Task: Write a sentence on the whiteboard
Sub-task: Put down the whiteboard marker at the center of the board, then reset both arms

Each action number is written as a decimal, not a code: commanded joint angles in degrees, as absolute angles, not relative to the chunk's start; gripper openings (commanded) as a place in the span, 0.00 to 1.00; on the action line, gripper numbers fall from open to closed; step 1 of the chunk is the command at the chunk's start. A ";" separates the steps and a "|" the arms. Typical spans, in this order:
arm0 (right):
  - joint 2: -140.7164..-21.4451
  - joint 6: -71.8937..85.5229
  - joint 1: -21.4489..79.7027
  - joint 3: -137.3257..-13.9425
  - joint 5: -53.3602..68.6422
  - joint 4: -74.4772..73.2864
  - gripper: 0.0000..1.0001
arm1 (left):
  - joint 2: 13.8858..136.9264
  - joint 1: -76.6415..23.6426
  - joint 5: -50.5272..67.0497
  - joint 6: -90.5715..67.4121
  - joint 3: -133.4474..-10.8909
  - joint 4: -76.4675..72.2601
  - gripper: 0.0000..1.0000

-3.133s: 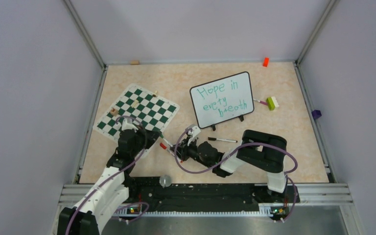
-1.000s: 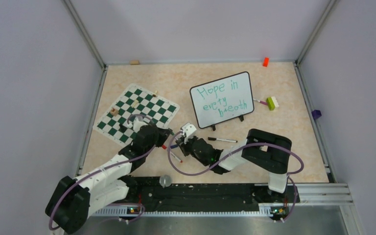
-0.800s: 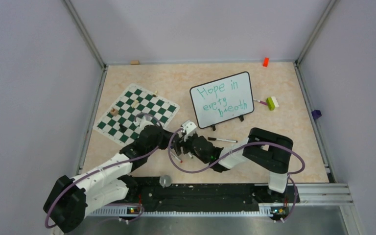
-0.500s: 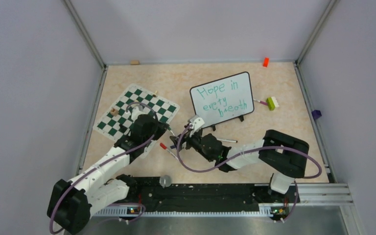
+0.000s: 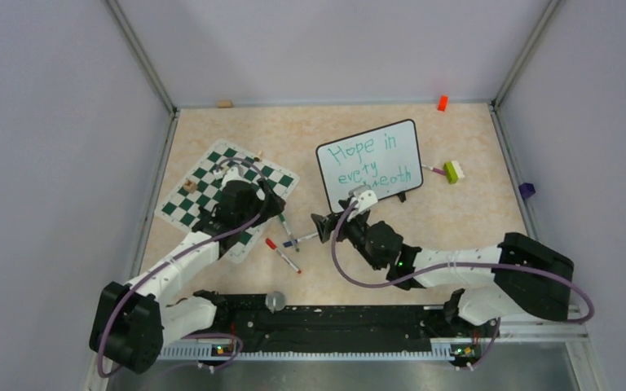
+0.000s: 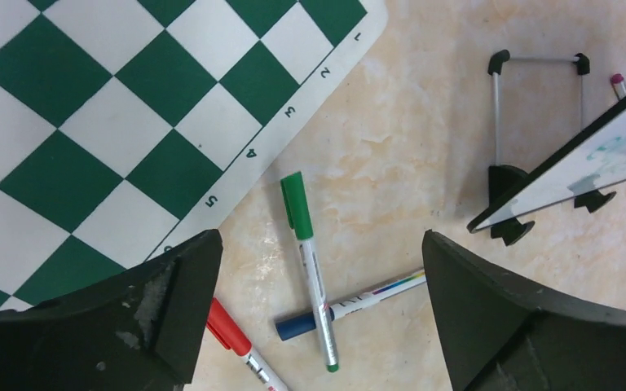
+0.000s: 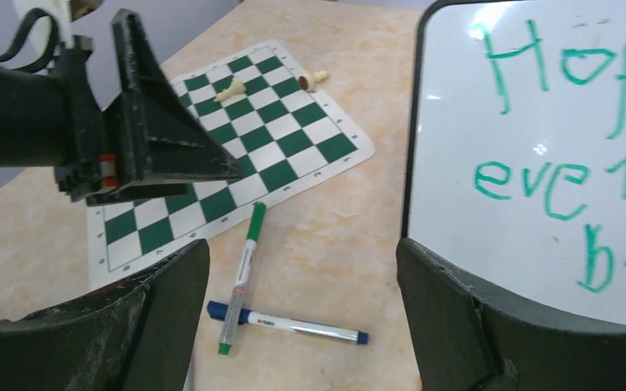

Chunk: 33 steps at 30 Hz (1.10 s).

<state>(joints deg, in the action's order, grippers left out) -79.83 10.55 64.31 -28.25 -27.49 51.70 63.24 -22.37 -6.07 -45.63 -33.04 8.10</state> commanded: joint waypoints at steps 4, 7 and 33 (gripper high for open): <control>-62.53 18.29 60.02 -28.34 -37.48 27.45 0.80 | 54.37 -22.07 -6.51 -34.29 -33.53 4.85 0.99; -55.06 20.74 52.66 -28.58 -35.34 15.07 0.78 | 49.61 -22.16 -6.82 -30.05 -29.15 -1.51 0.98; -60.83 -2.59 10.87 -1.89 -23.39 61.80 0.83 | 66.28 -17.38 -34.98 4.63 -4.46 -66.84 0.99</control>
